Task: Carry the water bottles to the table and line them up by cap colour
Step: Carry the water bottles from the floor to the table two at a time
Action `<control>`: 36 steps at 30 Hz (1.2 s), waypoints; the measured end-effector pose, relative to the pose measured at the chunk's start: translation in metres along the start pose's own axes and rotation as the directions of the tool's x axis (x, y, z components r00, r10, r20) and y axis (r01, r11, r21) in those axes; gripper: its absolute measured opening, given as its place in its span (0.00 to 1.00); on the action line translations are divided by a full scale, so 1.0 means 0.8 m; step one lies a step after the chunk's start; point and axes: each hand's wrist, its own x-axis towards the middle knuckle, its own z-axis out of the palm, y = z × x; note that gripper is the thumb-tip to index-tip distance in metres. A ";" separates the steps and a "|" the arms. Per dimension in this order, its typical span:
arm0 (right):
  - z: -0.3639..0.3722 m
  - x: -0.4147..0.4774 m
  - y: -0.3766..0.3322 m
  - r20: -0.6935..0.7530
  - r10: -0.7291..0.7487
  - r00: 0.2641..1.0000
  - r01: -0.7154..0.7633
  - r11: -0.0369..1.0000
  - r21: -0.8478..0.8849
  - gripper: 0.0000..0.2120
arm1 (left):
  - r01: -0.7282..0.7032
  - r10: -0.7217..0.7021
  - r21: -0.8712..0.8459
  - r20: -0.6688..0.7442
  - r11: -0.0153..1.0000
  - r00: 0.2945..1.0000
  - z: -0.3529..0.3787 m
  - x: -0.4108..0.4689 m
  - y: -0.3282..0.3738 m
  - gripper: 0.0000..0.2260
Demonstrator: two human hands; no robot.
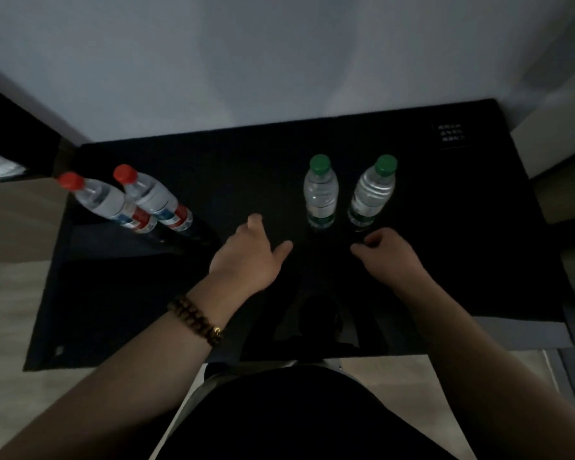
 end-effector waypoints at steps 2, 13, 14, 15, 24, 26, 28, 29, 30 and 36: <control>0.020 -0.019 -0.028 0.164 -0.130 0.978 0.165 0.961 -0.224 0.12 | 0.049 -0.048 -0.019 0.057 0.999 0.997 -0.004 -0.014 -0.034 0.35; 0.215 -0.159 -0.204 0.456 -0.371 0.809 0.585 0.587 -0.560 0.31 | 0.246 -0.251 -0.142 -0.017 0.959 0.968 -0.041 -0.100 -0.266 0.29; 0.237 -0.175 -0.218 0.477 -0.397 0.784 0.619 0.557 -0.554 0.31 | 0.256 -0.267 -0.169 -0.043 0.952 0.963 -0.045 -0.112 -0.297 0.29; 0.260 -0.192 -0.231 0.494 -0.423 0.760 0.650 0.527 -0.548 0.31 | 0.266 -0.284 -0.198 -0.073 0.944 0.956 -0.048 -0.123 -0.330 0.29; 0.509 -0.391 -0.332 0.665 -0.466 0.584 0.812 0.313 -0.493 0.31 | 0.344 -0.514 -0.499 -0.256 0.796 0.819 -0.052 -0.274 -0.655 0.28; 0.566 -0.440 -0.353 0.720 -0.463 0.516 0.855 0.231 -0.464 0.31 | 0.387 -0.596 -0.559 -0.254 0.733 0.762 -0.052 -0.319 -0.723 0.29; 0.602 -0.472 -0.373 0.746 -0.490 0.452 0.887 0.160 -0.432 0.29 | 0.405 -0.665 -0.621 -0.263 0.671 0.699 -0.055 -0.351 -0.763 0.29; 0.627 -0.492 -0.385 0.768 -0.494 0.408 0.906 0.113 -0.408 0.29 | 0.410 -0.707 -0.661 -0.264 0.628 0.656 -0.054 -0.371 -0.787 0.28; 0.651 -0.511 -0.395 0.789 -0.492 0.369 0.918 0.060 -0.392 0.29 | 0.409 -0.742 -0.699 -0.262 0.587 0.617 -0.053 -0.388 -0.807 0.28; 0.786 -0.594 -0.458 0.856 -0.476 0.204 0.950 -0.114 -0.290 0.31 | 0.377 -0.873 -0.827 -0.251 0.418 0.418 -0.058 -0.451 -0.902 0.24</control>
